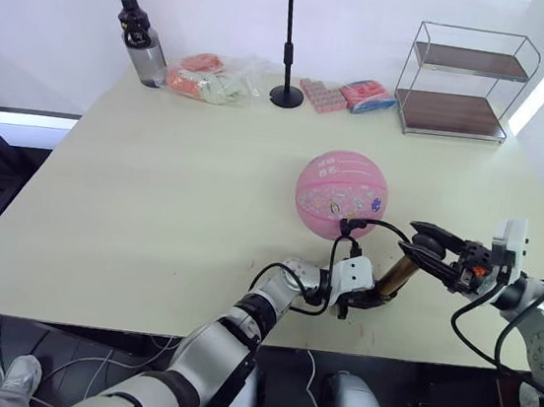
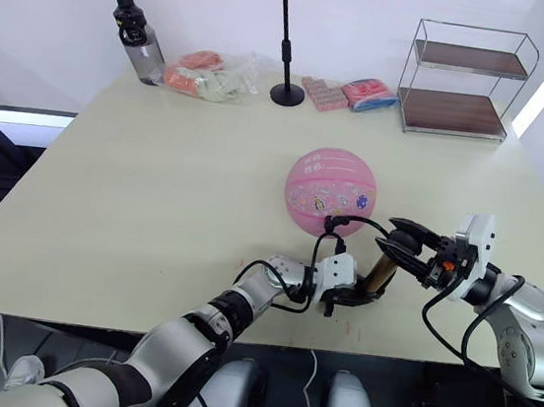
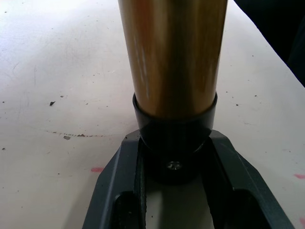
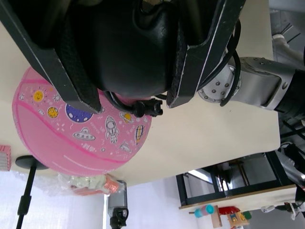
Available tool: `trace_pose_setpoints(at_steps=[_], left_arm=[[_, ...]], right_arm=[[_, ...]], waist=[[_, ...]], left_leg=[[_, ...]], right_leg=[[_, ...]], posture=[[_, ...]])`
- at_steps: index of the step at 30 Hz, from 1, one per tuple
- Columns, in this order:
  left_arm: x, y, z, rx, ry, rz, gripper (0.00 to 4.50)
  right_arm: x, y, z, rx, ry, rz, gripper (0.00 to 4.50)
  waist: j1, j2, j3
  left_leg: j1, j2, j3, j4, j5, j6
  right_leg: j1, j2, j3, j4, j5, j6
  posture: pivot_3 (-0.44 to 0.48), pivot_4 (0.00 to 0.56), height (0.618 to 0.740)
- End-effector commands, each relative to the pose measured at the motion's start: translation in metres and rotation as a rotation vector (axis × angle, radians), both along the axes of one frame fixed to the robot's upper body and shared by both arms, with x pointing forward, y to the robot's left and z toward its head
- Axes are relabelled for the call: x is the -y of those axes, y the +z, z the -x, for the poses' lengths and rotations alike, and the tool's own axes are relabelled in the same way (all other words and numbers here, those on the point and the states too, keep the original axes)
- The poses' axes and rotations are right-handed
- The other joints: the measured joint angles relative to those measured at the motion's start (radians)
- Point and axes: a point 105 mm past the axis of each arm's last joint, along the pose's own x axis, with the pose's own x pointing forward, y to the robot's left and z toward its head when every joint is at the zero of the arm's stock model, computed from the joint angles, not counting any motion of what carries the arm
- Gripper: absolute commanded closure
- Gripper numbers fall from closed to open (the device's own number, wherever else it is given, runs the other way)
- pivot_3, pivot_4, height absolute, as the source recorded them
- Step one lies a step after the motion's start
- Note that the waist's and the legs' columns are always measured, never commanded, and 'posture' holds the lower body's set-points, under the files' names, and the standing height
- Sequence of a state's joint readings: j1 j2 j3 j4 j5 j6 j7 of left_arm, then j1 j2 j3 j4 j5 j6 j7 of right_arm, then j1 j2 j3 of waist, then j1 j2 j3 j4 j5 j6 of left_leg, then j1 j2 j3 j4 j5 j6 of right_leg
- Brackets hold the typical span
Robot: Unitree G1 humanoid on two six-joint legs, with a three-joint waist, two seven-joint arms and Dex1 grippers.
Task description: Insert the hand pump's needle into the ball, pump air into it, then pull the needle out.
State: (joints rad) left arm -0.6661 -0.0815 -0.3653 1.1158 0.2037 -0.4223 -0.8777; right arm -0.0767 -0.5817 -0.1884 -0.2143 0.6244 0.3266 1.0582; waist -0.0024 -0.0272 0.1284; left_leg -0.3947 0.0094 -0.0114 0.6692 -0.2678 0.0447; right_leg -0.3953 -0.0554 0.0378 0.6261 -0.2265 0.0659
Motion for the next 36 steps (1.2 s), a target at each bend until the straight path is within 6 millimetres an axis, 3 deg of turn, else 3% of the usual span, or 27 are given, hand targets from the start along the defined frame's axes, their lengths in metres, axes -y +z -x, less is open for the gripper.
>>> trace_pose_setpoints(at_steps=[1, 12, 25, 28, 30, 36], left_arm=[[-0.021, -0.036, 0.013, -0.103, 0.019, -0.131, 3.42], [-0.021, -0.036, 0.013, -0.107, 0.018, -0.130, 3.42], [-0.021, -0.036, 0.013, -0.104, 0.015, -0.131, 3.42], [-0.021, -0.036, 0.013, -0.105, 0.015, -0.130, 3.42], [-0.020, -0.036, 0.014, -0.104, 0.016, -0.129, 3.42], [-0.020, -0.036, 0.013, -0.101, 0.020, -0.129, 3.42]], right_arm=[[0.001, 0.019, 0.001, -0.001, 0.035, -0.036, 2.75], [0.028, 0.109, -0.005, 0.182, 0.009, -0.036, 2.75], [0.032, 0.176, 0.005, 0.307, 0.025, -0.030, 2.75], [0.031, 0.178, 0.004, 0.307, 0.022, -0.060, 2.75], [0.030, 0.169, 0.003, 0.281, 0.025, -0.054, 2.75], [0.016, 0.100, -0.005, 0.110, 0.042, -0.040, 2.75]], waist=[[0.000, 0.000, 0.000], [0.002, 0.007, 0.007], [0.002, 0.008, 0.011], [0.003, 0.011, 0.015], [0.004, 0.011, 0.015], [0.004, 0.010, 0.013]], left_leg=[[0.000, 0.000, 0.000, 0.000, 0.000, 0.000], [-0.002, -0.001, 0.001, 0.001, 0.000, 0.000], [-0.003, -0.001, 0.001, 0.001, 0.000, 0.000], [-0.005, -0.002, 0.002, 0.001, 0.000, 0.000], [-0.005, -0.003, 0.002, 0.001, 0.000, 0.000], [-0.003, -0.002, 0.001, 0.000, 0.000, 0.000]], right_leg=[[0.000, 0.000, 0.000, 0.000, 0.000, 0.000], [-0.001, -0.001, 0.001, 0.000, 0.000, 0.001], [-0.001, -0.002, 0.001, 0.000, 0.000, 0.000], [-0.003, -0.004, 0.002, 0.000, 0.001, 0.001], [-0.003, -0.005, 0.002, 0.000, 0.002, 0.003], [-0.002, -0.004, 0.001, 0.000, 0.002, 0.004]], posture=[[0.000, 0.150, 0.740], [0.000, 0.150, 0.740], [0.000, 0.150, 0.740], [0.000, 0.150, 0.740], [0.000, 0.150, 0.740], [0.000, 0.150, 0.740]])
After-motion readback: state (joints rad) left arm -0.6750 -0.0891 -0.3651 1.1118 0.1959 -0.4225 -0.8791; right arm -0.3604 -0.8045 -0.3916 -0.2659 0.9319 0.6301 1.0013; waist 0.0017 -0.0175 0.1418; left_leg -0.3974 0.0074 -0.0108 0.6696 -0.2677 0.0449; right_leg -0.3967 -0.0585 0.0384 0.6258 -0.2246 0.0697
